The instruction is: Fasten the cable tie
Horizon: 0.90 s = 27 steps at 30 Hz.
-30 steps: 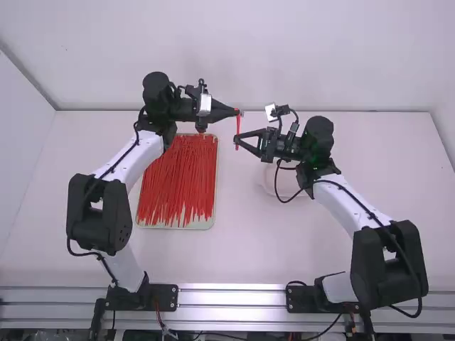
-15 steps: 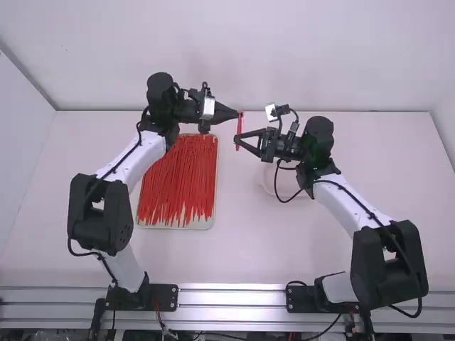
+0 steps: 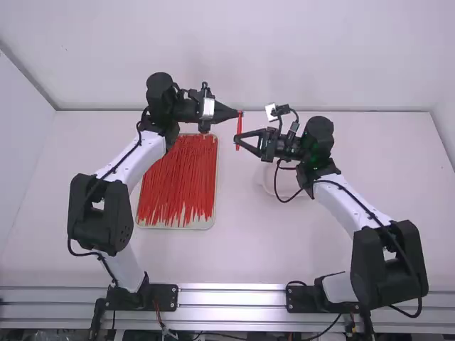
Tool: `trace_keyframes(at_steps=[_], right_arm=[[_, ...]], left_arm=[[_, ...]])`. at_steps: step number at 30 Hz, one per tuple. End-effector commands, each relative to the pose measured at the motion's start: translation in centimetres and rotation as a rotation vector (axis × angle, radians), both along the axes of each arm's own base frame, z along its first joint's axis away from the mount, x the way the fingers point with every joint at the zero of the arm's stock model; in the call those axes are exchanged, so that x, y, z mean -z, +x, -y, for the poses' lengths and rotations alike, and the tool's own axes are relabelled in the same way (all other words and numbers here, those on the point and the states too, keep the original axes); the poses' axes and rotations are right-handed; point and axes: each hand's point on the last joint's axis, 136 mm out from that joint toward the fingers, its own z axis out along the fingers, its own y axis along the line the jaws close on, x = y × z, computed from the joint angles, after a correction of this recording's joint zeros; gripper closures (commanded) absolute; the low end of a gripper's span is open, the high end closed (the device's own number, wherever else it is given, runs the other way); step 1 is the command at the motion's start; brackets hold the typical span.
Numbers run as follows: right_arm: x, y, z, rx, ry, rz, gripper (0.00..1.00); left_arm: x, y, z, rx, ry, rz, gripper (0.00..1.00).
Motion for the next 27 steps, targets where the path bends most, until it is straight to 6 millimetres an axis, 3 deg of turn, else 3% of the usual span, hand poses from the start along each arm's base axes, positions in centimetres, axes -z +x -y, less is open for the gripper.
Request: trace_keyframes(at_steps=[1,27], right_arm=[[0.28,0.19,0.08,0.003,0.001,-0.015,1.0],[0.64,-0.2,0.28,-0.026,0.001,-0.09,1.0]], left_arm=[[0.36,-0.59,0.58,0.032,0.003,-0.009,0.98],[0.63,-0.14,0.61,0.007,0.007,-0.036,0.98]])
